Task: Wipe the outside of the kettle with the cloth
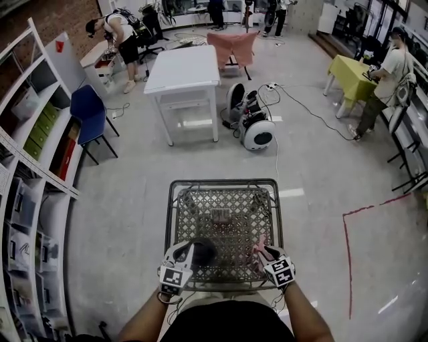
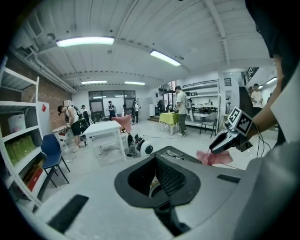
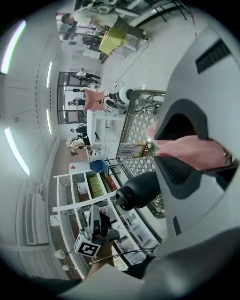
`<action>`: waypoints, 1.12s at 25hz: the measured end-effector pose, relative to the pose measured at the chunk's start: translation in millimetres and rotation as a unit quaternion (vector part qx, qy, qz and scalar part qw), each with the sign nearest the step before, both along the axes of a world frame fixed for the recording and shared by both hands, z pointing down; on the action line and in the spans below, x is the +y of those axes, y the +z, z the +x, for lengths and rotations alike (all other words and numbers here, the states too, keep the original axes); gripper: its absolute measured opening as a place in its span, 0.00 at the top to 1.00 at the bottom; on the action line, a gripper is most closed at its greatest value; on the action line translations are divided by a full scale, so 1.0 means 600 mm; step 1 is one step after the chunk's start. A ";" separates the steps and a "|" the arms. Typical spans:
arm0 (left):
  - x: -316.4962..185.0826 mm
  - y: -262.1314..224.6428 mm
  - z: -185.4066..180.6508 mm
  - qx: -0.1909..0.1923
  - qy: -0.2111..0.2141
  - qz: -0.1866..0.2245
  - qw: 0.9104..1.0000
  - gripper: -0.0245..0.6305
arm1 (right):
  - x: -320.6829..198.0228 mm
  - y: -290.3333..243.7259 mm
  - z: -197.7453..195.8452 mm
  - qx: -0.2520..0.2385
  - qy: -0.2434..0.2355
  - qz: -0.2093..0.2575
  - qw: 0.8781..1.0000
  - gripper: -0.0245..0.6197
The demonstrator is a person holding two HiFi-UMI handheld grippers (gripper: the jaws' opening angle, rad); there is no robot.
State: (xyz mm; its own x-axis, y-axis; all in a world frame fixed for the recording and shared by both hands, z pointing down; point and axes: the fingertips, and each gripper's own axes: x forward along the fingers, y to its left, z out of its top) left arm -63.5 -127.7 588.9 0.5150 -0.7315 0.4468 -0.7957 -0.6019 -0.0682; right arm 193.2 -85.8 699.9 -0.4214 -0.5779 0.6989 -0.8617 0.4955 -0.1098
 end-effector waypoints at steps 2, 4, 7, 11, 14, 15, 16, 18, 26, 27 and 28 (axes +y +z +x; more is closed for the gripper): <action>0.013 -0.025 -0.015 0.018 -0.009 0.001 1.000 0.95 | -0.001 -0.007 -0.003 0.001 0.004 0.005 1.000 0.80; 0.020 -0.054 -0.027 0.041 -0.021 0.005 0.999 0.95 | 0.002 -0.014 -0.007 0.002 0.007 0.009 1.000 0.80; 0.028 -0.085 -0.039 0.087 -0.044 0.007 0.995 0.95 | 0.013 -0.023 -0.012 0.006 0.005 0.009 1.000 0.80; 0.038 -0.130 -0.054 0.129 -0.059 0.025 0.990 0.95 | 0.016 -0.065 -0.027 0.005 0.012 0.038 0.999 0.80; 0.046 -0.162 -0.075 0.133 -0.067 0.052 0.987 0.95 | 0.017 -0.109 -0.037 0.003 0.026 0.070 0.997 0.80; 0.048 -0.174 -0.081 0.135 -0.068 0.061 0.987 0.95 | 0.017 -0.126 -0.038 0.003 0.032 0.085 0.996 0.86; 0.049 -0.186 -0.087 0.138 -0.070 0.069 0.986 0.95 | 0.016 -0.144 -0.040 0.003 0.039 0.100 0.994 0.91; 0.051 -0.208 -0.100 0.147 -0.074 0.081 0.983 0.95 | 0.017 -0.183 -0.044 -0.004 0.053 0.127 0.990 0.93; 0.073 -0.269 -0.134 0.143 -0.064 0.143 0.977 0.95 | 0.035 -0.331 -0.065 -0.040 0.097 0.218 0.970 0.95; 0.078 -0.280 -0.140 0.142 -0.063 0.153 0.976 0.95 | 0.039 -0.351 -0.071 -0.043 0.097 0.229 0.967 0.95; 0.083 -0.292 -0.144 0.142 -0.061 0.163 0.974 0.95 | 0.044 -0.371 -0.077 -0.046 0.097 0.241 0.965 0.95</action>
